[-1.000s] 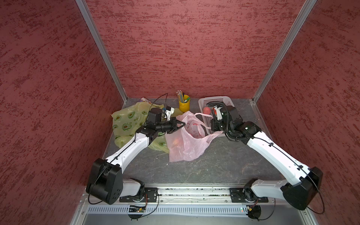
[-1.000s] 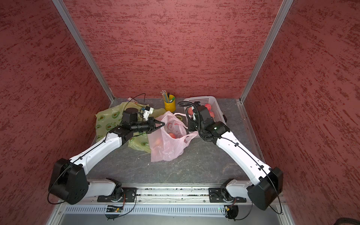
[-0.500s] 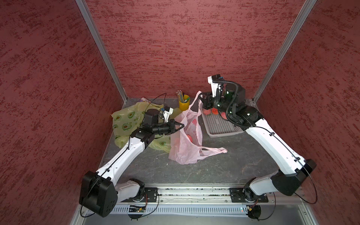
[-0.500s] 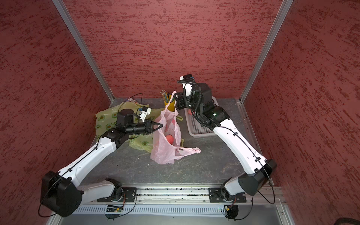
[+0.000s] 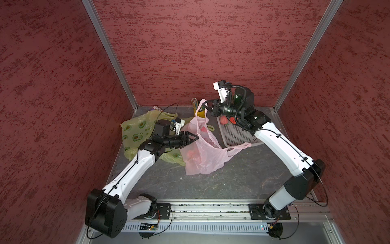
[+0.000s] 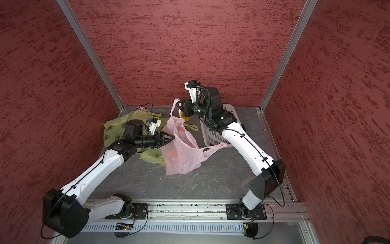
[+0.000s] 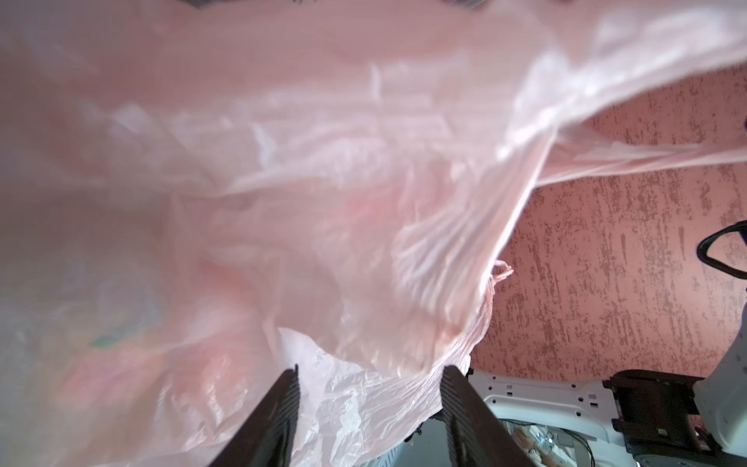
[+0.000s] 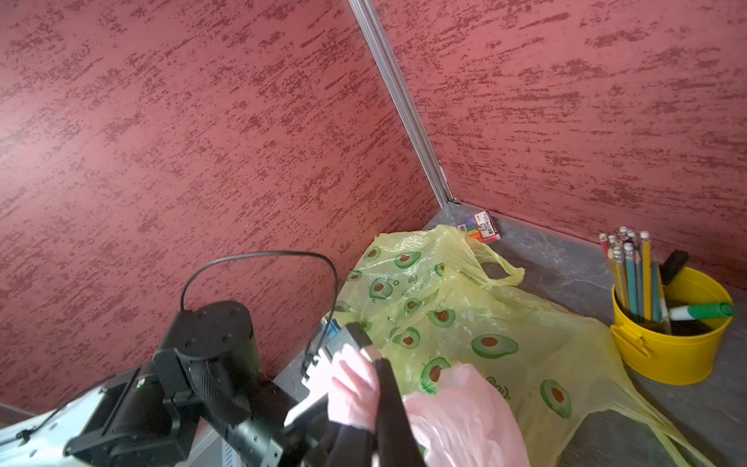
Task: Place the peach into a plastic bag & tie a knot
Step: Adjust the plastic bag at the center of the board.
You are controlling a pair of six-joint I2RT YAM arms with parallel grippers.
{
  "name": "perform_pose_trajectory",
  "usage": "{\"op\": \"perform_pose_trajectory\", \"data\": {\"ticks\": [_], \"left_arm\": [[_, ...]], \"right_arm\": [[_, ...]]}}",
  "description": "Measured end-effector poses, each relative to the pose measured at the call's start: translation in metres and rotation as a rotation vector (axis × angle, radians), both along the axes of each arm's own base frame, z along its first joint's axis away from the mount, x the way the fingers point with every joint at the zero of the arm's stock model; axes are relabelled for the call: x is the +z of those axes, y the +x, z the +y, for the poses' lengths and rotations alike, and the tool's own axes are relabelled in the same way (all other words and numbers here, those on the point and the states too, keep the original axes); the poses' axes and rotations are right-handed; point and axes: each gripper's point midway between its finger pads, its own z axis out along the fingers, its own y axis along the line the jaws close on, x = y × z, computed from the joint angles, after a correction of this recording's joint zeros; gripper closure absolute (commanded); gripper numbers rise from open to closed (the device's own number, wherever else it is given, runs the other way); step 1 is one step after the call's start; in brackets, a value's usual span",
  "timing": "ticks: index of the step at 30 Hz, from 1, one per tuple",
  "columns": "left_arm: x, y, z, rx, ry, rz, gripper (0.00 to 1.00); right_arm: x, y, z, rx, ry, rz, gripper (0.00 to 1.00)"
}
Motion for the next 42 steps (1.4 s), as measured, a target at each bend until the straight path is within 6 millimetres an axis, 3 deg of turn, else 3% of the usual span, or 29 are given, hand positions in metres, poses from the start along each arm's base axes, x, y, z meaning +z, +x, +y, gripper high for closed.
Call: {"op": "perform_pose_trajectory", "data": {"ticks": [3,5,10,15,18,22,25,31,42], "left_arm": [[0.038,-0.005,0.014,0.007,0.037,-0.091,0.43],[0.075,-0.012,0.019,-0.005,0.066,-0.193,0.41],[0.142,-0.025,0.03,0.0,0.132,-0.451,0.28],[0.174,-0.017,0.029,-0.015,0.158,-0.629,0.24],[0.174,0.002,0.023,-0.016,0.175,-0.679,0.24],[0.156,0.026,0.006,-0.018,0.217,-0.722,0.21],[0.147,0.033,-0.009,-0.027,0.241,-0.76,0.19],[0.15,0.05,-0.035,-0.015,0.25,-0.855,0.16],[0.113,0.082,-0.054,0.092,0.278,-0.823,0.57]], "right_arm": [[0.009,-0.003,0.001,0.026,-0.001,-0.021,1.0],[0.012,-0.005,0.002,0.044,-0.007,-0.026,1.0],[0.014,-0.008,0.011,0.109,-0.02,-0.024,1.0],[0.007,-0.007,0.018,0.155,-0.033,0.007,1.0],[0.004,-0.008,0.02,0.172,-0.037,0.022,1.0],[0.002,-0.011,0.021,0.189,-0.037,0.035,1.0],[0.003,-0.011,0.023,0.199,-0.031,0.041,1.0],[0.003,-0.009,0.027,0.214,-0.022,0.055,1.0],[0.001,-0.007,0.029,0.215,-0.009,0.095,1.0]]}}
